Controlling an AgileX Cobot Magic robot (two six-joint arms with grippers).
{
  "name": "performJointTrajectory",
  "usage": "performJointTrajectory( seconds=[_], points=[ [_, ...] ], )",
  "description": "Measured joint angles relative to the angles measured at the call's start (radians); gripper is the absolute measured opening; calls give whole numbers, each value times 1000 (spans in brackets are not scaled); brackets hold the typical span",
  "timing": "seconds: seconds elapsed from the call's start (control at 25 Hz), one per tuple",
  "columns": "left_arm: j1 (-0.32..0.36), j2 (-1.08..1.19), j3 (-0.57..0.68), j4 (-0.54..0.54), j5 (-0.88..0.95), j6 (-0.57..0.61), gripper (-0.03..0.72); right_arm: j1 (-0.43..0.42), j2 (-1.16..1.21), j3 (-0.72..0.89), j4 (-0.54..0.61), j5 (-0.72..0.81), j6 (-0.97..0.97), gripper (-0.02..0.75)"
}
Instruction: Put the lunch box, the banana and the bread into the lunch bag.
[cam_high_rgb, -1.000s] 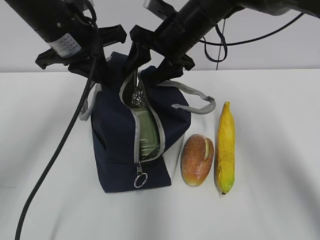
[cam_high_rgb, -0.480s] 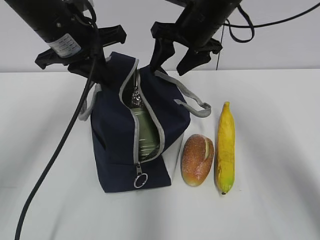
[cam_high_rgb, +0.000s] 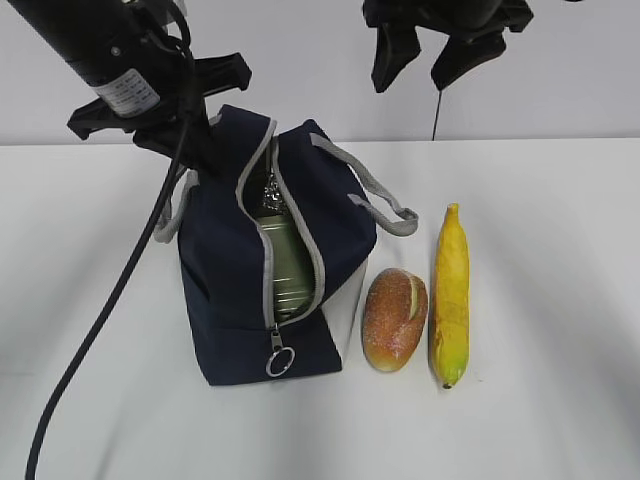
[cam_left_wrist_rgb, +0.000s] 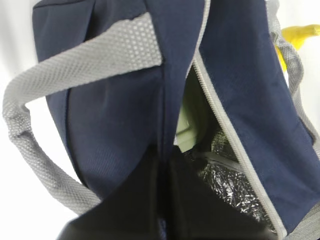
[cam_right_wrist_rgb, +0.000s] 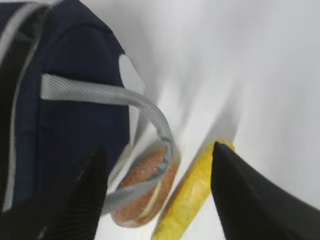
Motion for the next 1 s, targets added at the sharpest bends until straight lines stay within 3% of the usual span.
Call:
performJointTrajectory(
  seconds=[0.24,0.6,1.0],
  points=[
    [0,0,0,3,3,1,0,-26,-109,232,-70,0,8,459],
    [0,0,0,4,6,1,0,-32,-217,586,-102,-17,14,448],
    [0,0,0,4,13,1,0,-32,-266,903,-60,-379,156,445]
  ],
)
